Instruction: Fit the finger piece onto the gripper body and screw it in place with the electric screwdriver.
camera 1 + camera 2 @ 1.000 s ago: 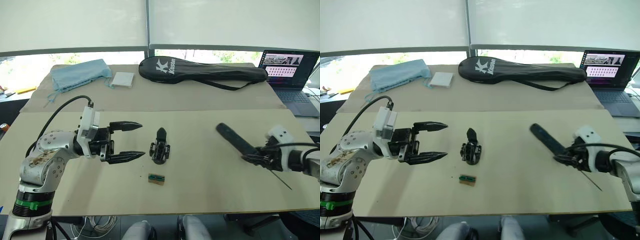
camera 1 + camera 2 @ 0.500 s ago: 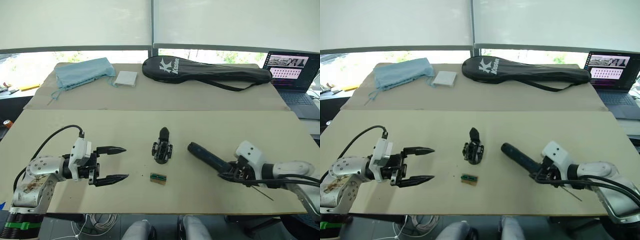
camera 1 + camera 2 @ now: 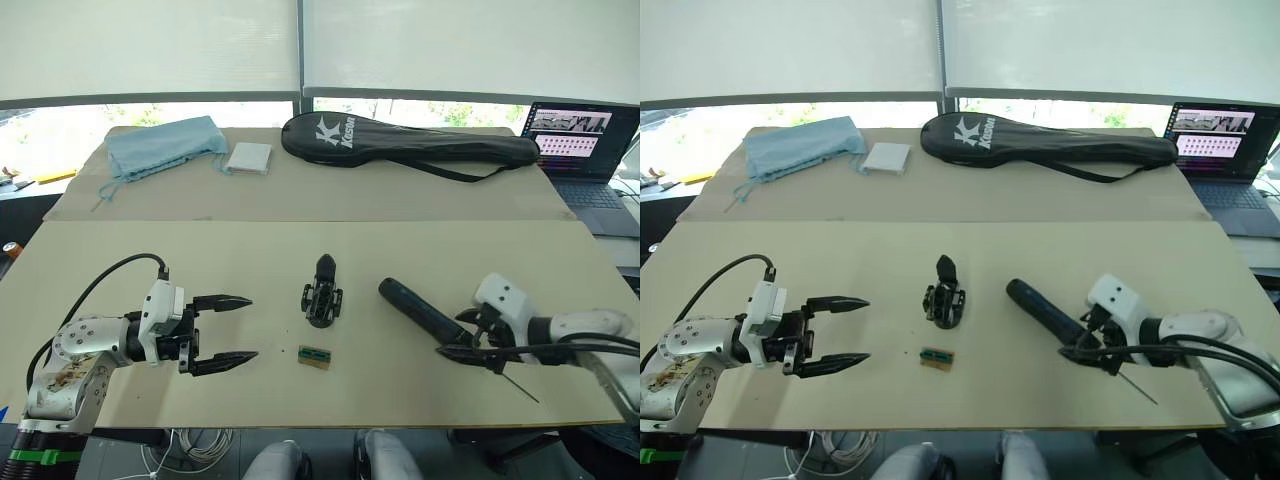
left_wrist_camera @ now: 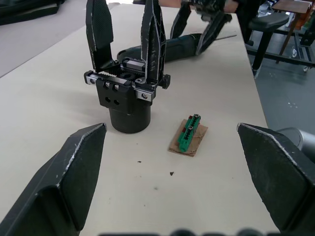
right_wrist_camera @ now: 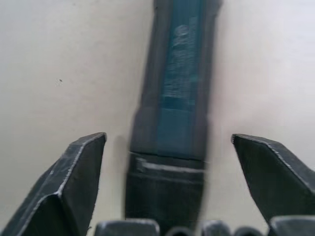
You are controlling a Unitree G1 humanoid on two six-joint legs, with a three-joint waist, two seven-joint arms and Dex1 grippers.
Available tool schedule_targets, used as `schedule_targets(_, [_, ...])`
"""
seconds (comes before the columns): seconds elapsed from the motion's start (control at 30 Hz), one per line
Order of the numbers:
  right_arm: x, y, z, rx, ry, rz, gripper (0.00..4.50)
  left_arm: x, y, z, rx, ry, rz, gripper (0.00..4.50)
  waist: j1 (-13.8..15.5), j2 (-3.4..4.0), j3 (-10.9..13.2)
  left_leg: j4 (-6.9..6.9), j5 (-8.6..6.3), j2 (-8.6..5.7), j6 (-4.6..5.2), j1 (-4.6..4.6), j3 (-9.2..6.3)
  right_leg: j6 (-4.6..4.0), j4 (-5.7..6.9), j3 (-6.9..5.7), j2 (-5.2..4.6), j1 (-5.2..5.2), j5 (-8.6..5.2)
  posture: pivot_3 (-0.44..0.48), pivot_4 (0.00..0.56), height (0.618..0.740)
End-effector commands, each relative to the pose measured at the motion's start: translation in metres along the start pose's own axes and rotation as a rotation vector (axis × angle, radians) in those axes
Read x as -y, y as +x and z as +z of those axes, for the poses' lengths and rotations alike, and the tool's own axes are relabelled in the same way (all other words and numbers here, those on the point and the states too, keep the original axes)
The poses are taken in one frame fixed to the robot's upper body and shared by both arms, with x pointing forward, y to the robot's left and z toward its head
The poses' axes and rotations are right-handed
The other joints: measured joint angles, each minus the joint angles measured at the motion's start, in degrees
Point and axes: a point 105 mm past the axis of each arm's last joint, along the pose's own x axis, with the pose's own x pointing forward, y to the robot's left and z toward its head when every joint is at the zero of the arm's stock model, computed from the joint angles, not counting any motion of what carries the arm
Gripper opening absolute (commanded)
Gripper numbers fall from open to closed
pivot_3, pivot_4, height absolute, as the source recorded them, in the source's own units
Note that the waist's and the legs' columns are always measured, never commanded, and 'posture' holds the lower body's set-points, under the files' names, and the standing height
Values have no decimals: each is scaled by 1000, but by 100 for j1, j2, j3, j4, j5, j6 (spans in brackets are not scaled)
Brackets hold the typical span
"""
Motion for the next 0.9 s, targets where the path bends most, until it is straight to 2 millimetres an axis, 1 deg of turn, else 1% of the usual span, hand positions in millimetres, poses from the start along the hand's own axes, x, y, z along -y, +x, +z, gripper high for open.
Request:
schedule_targets(0.03, [0,-15,7,-110,-49,-18,4484,3,4,6,15,31,-21,4500,0,0,0,-1,-1,0,1,0,0,0,0,0,0,-1,0,0,150,740])
schedule_targets(0.13, [-5,-33,6,-320,-96,4,4484,4,9,6,27,31,-38,4500,-2,7,3,-1,-5,1,7,-3,1,-1,-2,1,-3,-5,0,0,150,740])
schedule_targets(0.17, [-7,-35,9,-338,-84,25,4484,5,11,6,30,31,-41,4500,-2,6,3,0,-6,1,9,-4,2,-1,-3,1,-4,-7,-1,0,150,740])
schedule_targets(0.23, [-8,-37,9,-396,-15,27,4484,5,14,5,32,31,-48,4500,-2,-2,3,0,-7,5,9,-4,0,-1,-6,-3,-3,-5,-1,0,150,740])
schedule_targets(0.3, [-7,-35,7,-455,-18,16,4484,5,17,6,38,31,-52,4500,-3,-4,2,0,-8,4,11,-5,0,-1,-8,-1,-4,-5,-1,0,150,740])
schedule_targets(0.47, [-10,-15,28,-448,6,31,4484,9,23,4,54,23,-59,4500,-31,-4,2,1,-10,1,14,-11,5,0,-7,4,-5,-13,0,0,150,740])
schedule_targets(0.57, [-5,-6,29,-481,-10,4,4484,12,26,2,59,16,-60,4500,-15,-4,2,0,-9,2,13,-12,3,-1,-6,-2,-4,-15,0,0,150,740])
schedule_targets(0.63, [-1,-2,26,-521,-75,-15,4484,14,27,1,59,14,-63,4500,9,-4,2,1,-9,0,13,-15,2,-1,-7,-3,-7,-14,0,0,150,740])
schedule_targets(0.7, [1,6,28,-523,-73,-4,4484,16,28,0,52,6,-76,4500,0,-4,2,6,-9,-3,13,-17,1,-1,-8,-7,-9,-14,1,0,150,740])
schedule_targets(0.77, [2,11,29,-526,-53,10,4484,15,28,1,50,6,-79,4500,-13,-4,2,11,-9,-5,13,-17,2,1,-8,-5,-9,-12,2,0,150,740])
schedule_targets(0.87, [9,18,27,-534,-32,-1,4484,14,29,2,54,12,-74,4500,-19,-4,2,11,-8,-4,12,-16,2,1,-4,-6,-8,-14,2,0,150,740])
schedule_targets(0.9, [8,20,26,-535,-17,7,4484,14,29,2,54,12,-74,4500,-16,-4,2,11,-8,-4,12,-17,2,1,-4,-6,-8,-15,2,0,150,740])
